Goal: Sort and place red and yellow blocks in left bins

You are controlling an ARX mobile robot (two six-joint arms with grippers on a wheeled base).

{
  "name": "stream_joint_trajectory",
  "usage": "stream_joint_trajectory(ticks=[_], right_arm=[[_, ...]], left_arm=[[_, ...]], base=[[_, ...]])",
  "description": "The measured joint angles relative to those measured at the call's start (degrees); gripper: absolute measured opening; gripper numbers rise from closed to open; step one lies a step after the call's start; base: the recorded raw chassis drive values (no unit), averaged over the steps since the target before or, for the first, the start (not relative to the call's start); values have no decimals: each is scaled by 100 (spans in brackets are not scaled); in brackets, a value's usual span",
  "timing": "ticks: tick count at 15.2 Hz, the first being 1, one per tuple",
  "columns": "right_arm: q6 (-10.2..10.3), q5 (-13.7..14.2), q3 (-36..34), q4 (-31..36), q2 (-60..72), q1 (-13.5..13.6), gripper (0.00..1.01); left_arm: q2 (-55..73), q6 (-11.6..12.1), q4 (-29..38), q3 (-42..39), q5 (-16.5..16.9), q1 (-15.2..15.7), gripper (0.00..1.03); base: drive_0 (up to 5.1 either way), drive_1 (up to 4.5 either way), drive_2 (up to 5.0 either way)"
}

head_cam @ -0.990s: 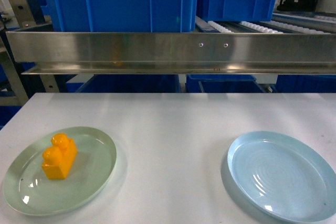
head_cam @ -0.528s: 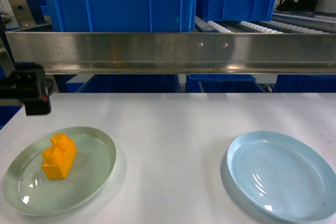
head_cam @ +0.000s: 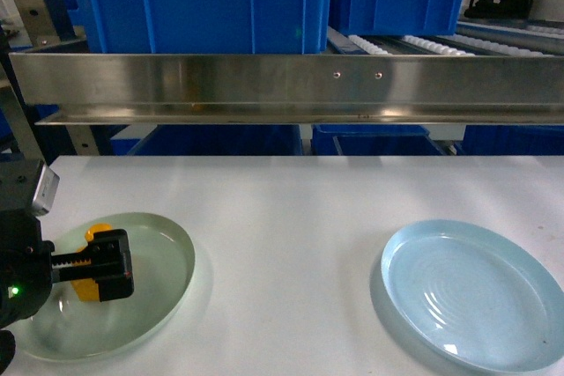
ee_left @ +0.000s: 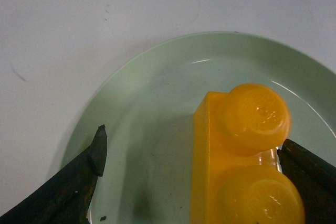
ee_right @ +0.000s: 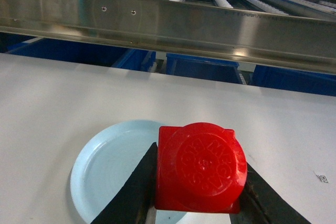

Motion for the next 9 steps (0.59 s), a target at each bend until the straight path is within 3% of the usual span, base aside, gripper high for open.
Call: stream_joint_trajectory(ticks=[1,4,8,9], right_arm=[[0,0,0,-2,0,0,29],[0,0,0,-2,0,0,29],[0,0,0,-2,0,0,29],[0,0,0,-2,0,0,29]], left_arm=[[133,4,-4,39,-61,0,97],[295,11,177,129,-7,-9,65],[306,7,236,155,20,-44,32],[295,-7,243,151,22,-44,29]], base=[[0,0,0],[0,0,0],[0,0,0],[0,0,0]])
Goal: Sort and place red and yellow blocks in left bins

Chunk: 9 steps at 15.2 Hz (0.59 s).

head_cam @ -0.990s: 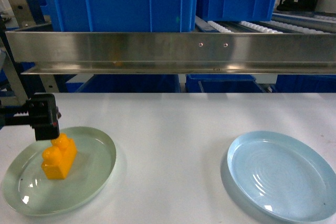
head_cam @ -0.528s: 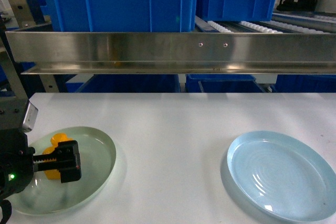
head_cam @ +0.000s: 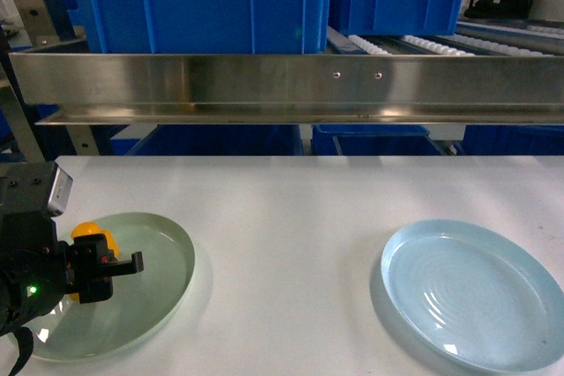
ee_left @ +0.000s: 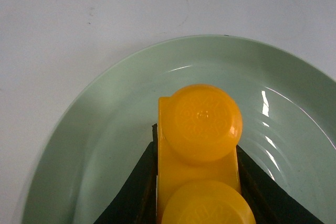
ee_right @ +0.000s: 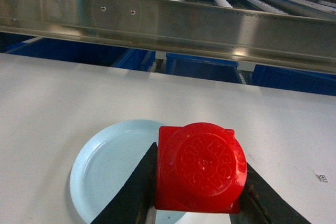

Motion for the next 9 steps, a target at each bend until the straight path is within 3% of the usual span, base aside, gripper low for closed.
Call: stream_joint_trajectory(ticks=[4,7,9], right_arm=[[0,0,0,0,0,0,29],[0,0,0,0,0,0,29],[0,0,0,0,0,0,28]], left_arm=[[-723,7,-291,-271,114,109,28],[-3064,72,-1075,-240,780,684,27],[-4190,111,-1657,-199,1049,935,27]], base=[[0,0,0],[0,0,0],[0,0,0]])
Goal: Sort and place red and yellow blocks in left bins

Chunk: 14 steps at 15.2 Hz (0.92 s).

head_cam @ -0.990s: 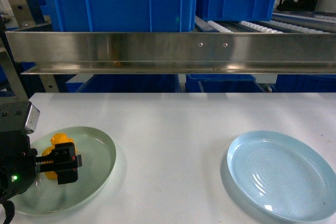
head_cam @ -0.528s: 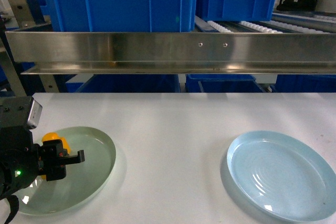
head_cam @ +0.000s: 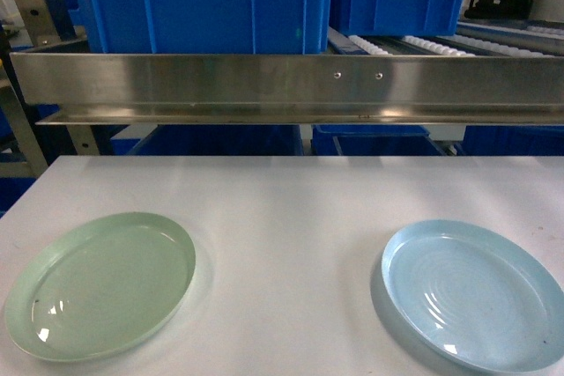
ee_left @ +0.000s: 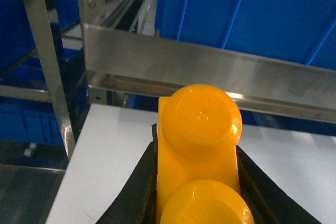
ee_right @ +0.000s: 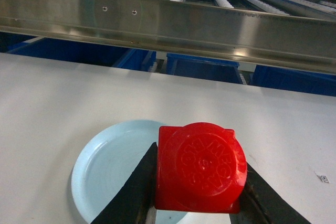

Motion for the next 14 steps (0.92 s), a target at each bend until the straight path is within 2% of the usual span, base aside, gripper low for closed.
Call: stream_joint_trajectory(ticks=[3,4,14], right_arm=[[0,0,0,0,0,0,28],[0,0,0,0,0,0,28],[0,13,0,4,-2,0,28]], left_arm=[[-1451,179,-485,-236,299,190,27],[-1690,223,-350,-341,400,164,27],[-1788,363,-310,-367,450,72,27]], base=[[0,0,0],[0,0,0],[0,0,0]])
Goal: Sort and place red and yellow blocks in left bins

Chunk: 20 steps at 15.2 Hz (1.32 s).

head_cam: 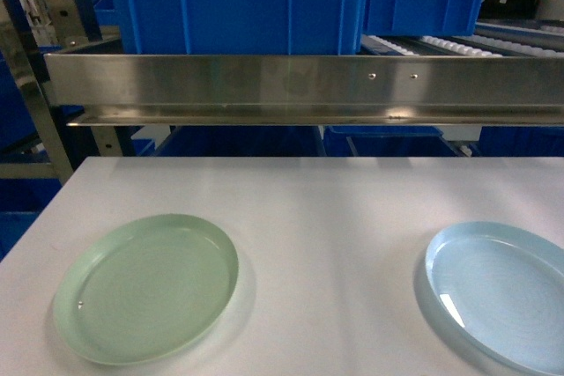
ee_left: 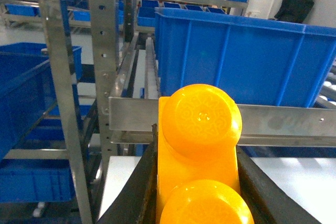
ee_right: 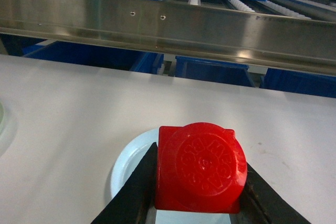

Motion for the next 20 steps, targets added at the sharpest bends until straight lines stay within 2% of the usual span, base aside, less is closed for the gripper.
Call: stream_joint_trajectory(ticks=[20], right_arm=[[0,0,0,0,-4,0,28]], left_arm=[[2,2,7,0,-20,4,27]], base=[[0,0,0]])
